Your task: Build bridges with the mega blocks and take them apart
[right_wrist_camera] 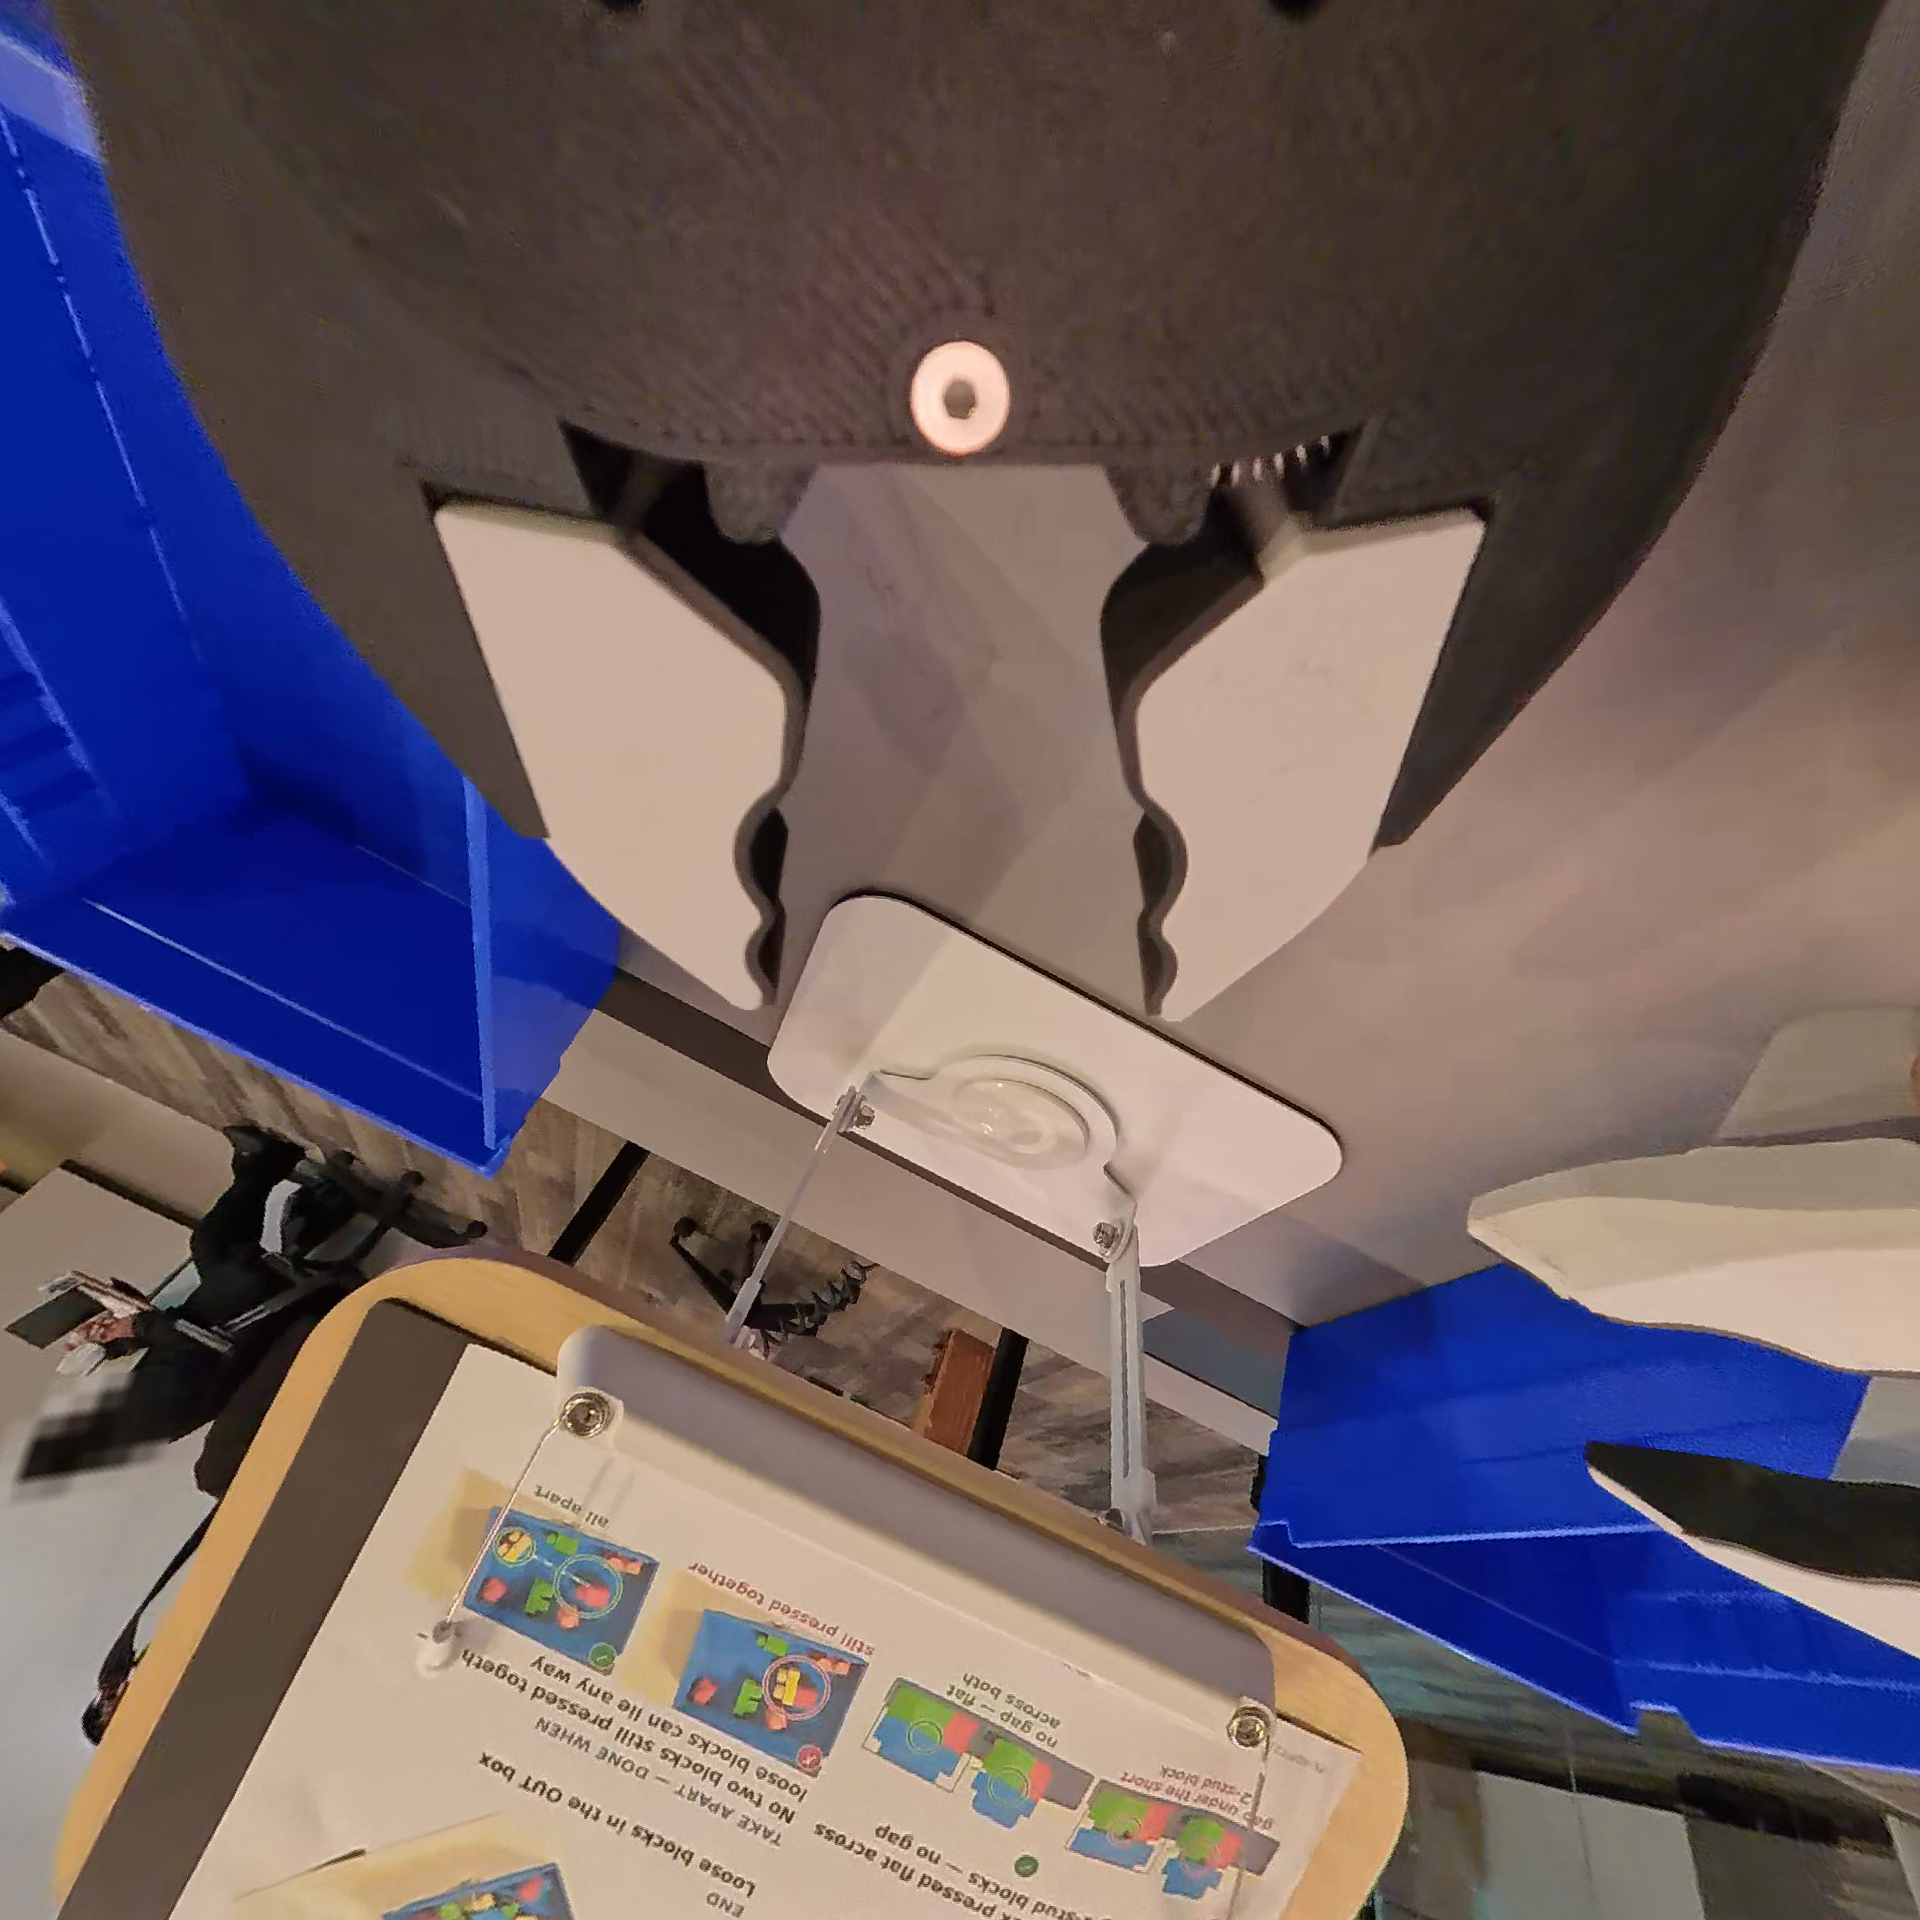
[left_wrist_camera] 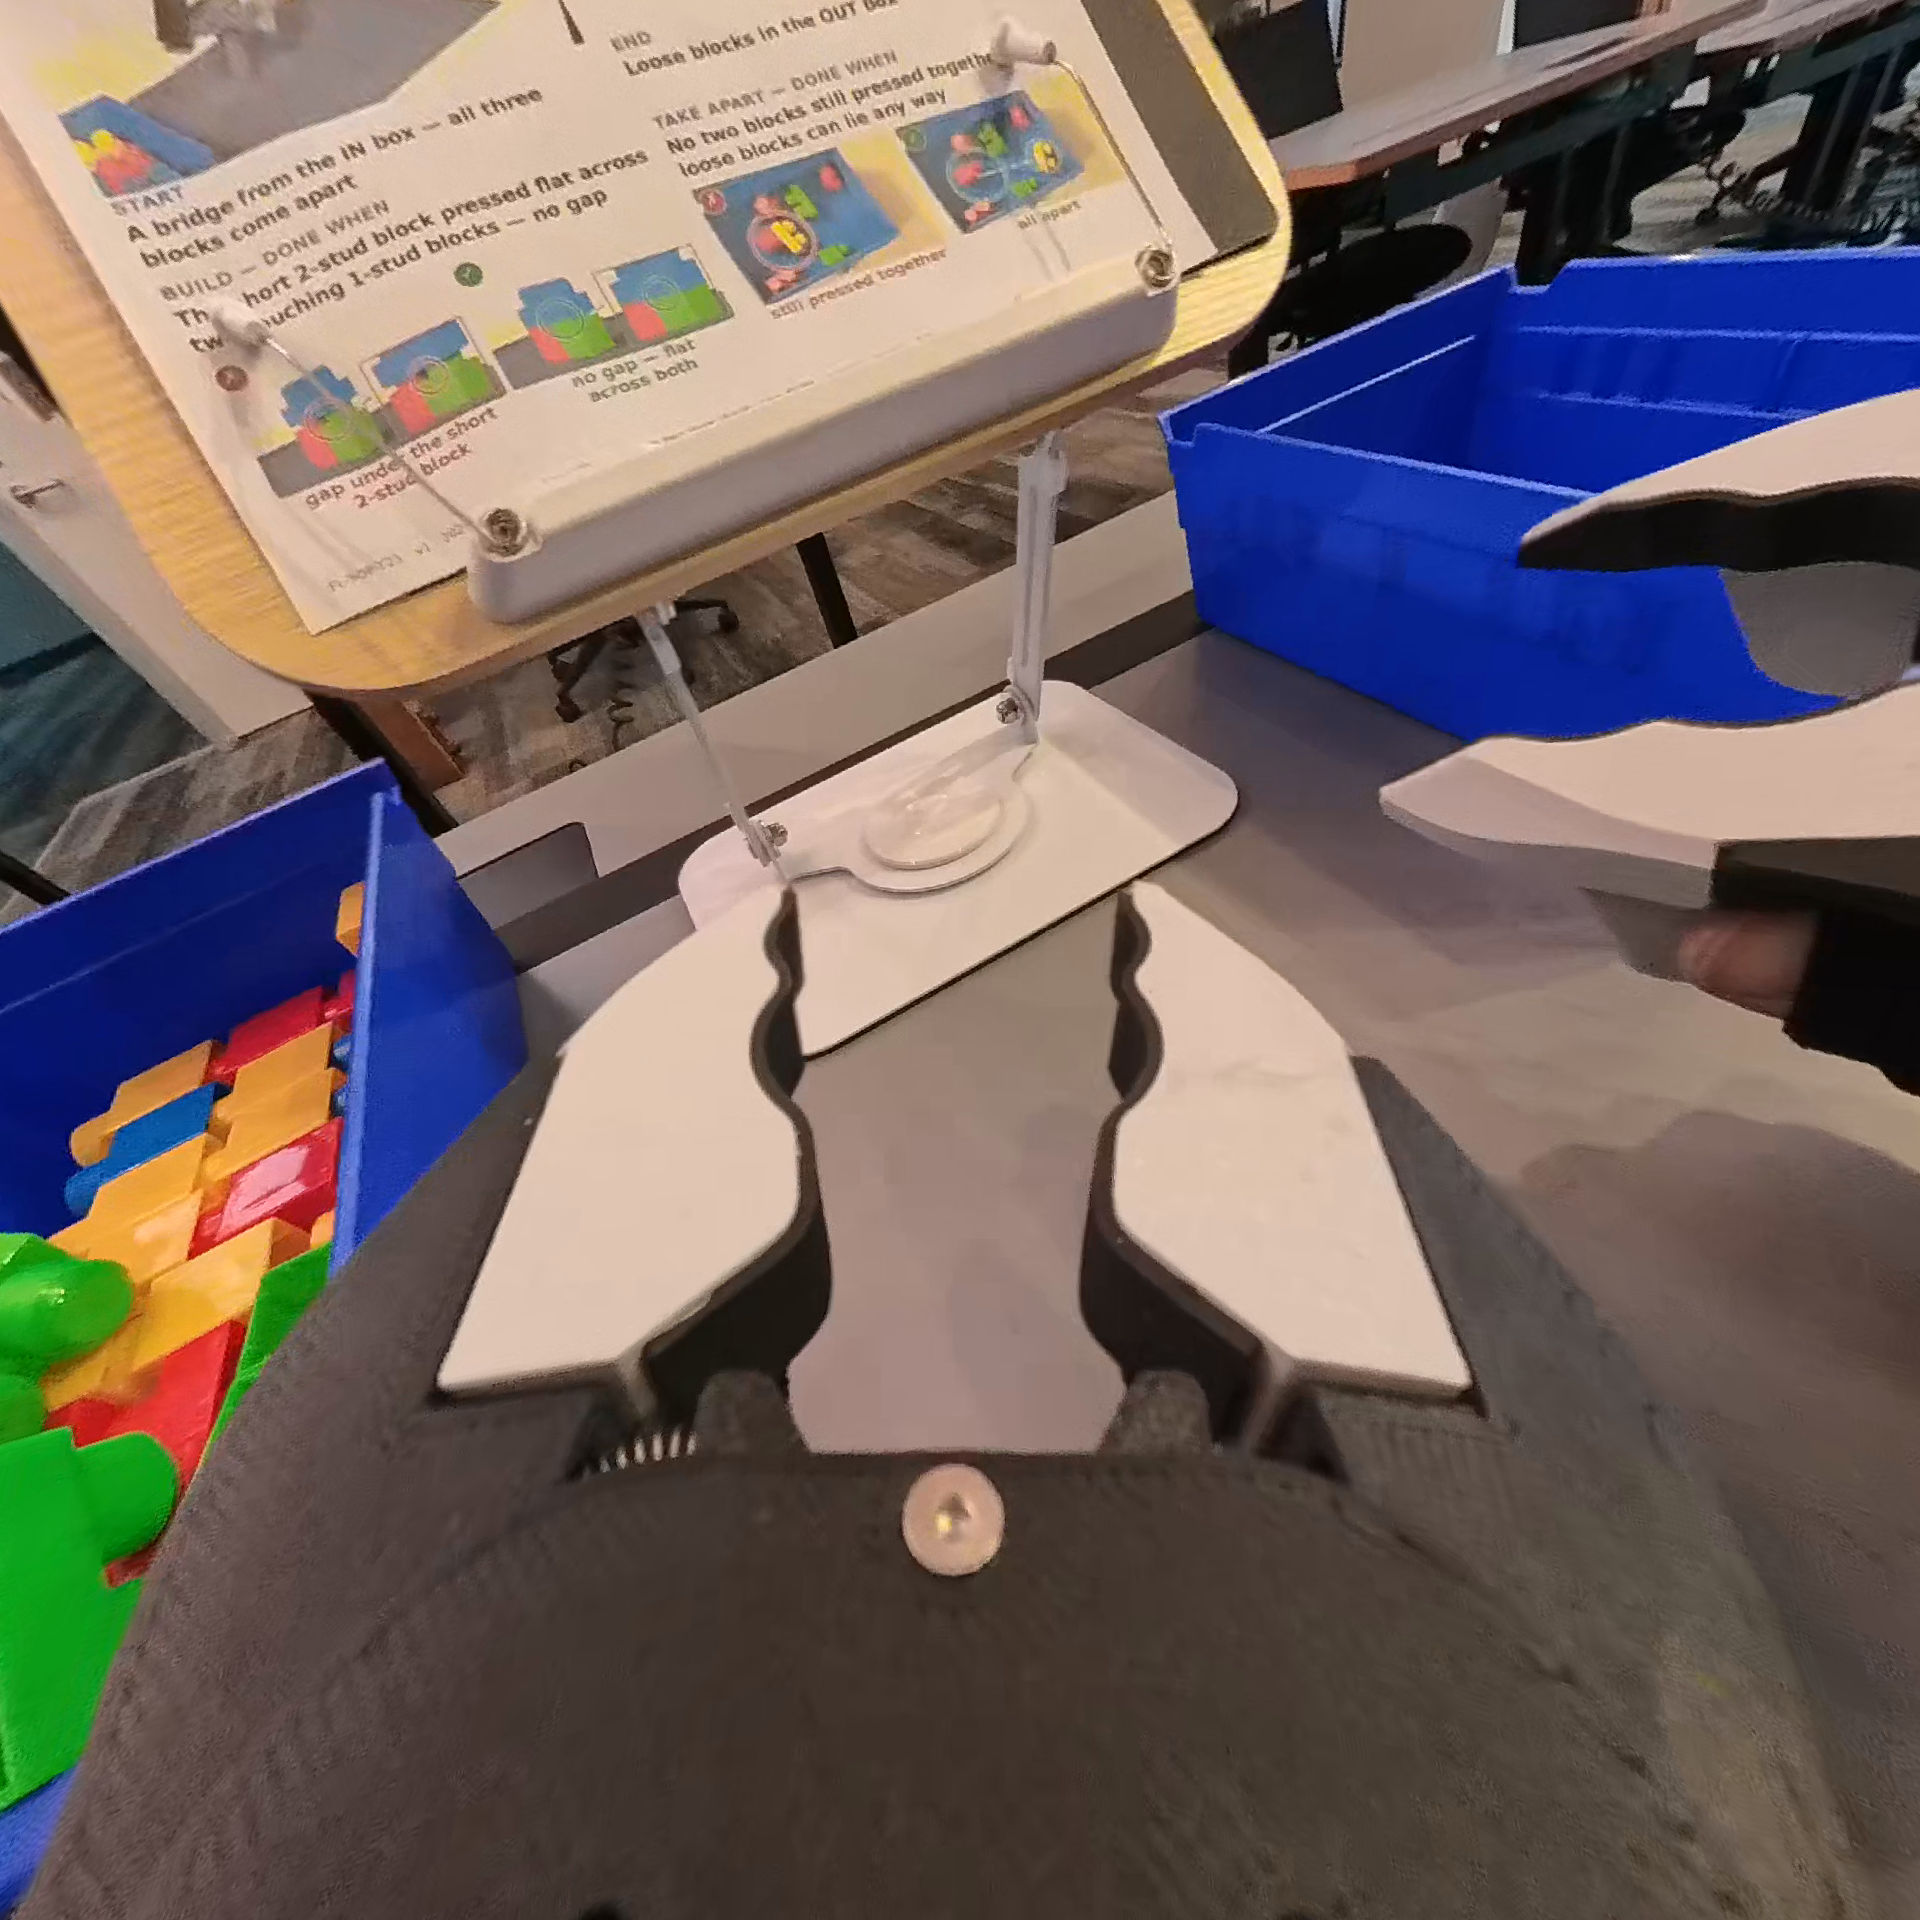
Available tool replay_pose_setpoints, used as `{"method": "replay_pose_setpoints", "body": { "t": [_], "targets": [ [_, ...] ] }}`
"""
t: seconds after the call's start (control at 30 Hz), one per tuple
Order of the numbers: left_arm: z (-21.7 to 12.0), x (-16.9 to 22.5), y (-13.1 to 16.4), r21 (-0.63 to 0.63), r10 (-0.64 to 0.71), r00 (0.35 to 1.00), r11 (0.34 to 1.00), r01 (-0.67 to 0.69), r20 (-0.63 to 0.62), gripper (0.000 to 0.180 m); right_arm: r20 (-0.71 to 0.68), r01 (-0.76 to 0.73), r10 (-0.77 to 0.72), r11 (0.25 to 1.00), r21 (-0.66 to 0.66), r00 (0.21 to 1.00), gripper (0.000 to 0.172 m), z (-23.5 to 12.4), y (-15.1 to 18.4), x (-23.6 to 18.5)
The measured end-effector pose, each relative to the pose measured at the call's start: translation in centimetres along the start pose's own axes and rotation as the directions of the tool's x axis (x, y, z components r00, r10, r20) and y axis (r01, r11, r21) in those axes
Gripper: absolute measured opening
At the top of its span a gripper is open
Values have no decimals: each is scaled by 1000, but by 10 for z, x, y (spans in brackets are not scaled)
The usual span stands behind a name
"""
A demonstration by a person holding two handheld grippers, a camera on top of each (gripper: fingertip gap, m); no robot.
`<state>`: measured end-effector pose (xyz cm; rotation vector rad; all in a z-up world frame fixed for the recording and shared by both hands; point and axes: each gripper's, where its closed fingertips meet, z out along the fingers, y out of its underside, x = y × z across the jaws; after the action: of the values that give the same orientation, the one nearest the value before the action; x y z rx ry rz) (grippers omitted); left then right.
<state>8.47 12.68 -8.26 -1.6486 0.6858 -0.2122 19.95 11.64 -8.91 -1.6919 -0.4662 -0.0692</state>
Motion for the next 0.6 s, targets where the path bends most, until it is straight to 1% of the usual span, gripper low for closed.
{"method": "replay_pose_setpoints", "body": {
  "t": [0.07,0.13,0.2,0.23,0.27,0.3,0.33,0.4,0.43,0.47,0.5,0.53,0.6],
  "targets": [
    [3,-5,3,-14,-27,999,1000,28,16,84,-20,-1,1,1000,-2,1000,75,0,1,2],
    [6,-6,7,-27,-65,998,998,65,18,107,-18,-10,10,1000,-1,1000,75,0,2,2],
    [9,-6,8,-26,-66,998,997,67,22,120,-17,-10,10,1000,-2,1000,77,0,3,2],
    [10,-5,9,-30,-68,998,997,68,16,123,-14,-11,11,1000,-2,1000,77,0,4,2],
    [11,-2,10,-45,-72,997,996,72,4,123,-9,-14,14,1000,-2,1000,77,0,5,1],
    [12,0,12,-56,-65,998,996,65,-6,116,-4,-10,10,1000,0,1000,73,0,6,1],
    [12,1,14,-68,-49,999,996,49,-10,106,1,-4,4,1000,5,1000,66,-1,6,1],
    [10,6,12,-47,-22,999,999,21,-32,77,22,3,-4,1000,18,1000,52,-3,6,0],
    [9,7,10,-32,-7,999,999,6,-35,63,32,1,-2,1000,20,999,43,-3,6,0],
    [8,8,8,-20,8,999,1000,-9,-36,52,56,-8,7,1000,18,998,28,-3,7,-2],
    [7,9,6,-9,15,999,1000,-15,-37,42,83,-27,25,999,24,996,18,-3,7,-5],
    [6,13,3,9,17,998,1000,-17,-62,24,105,-43,40,999,30,994,10,-3,6,-8],
    [8,19,4,11,19,995,1000,-18,-97,0,113,-19,17,1000,24,994,3,-1,8,-10]
  ]
}}
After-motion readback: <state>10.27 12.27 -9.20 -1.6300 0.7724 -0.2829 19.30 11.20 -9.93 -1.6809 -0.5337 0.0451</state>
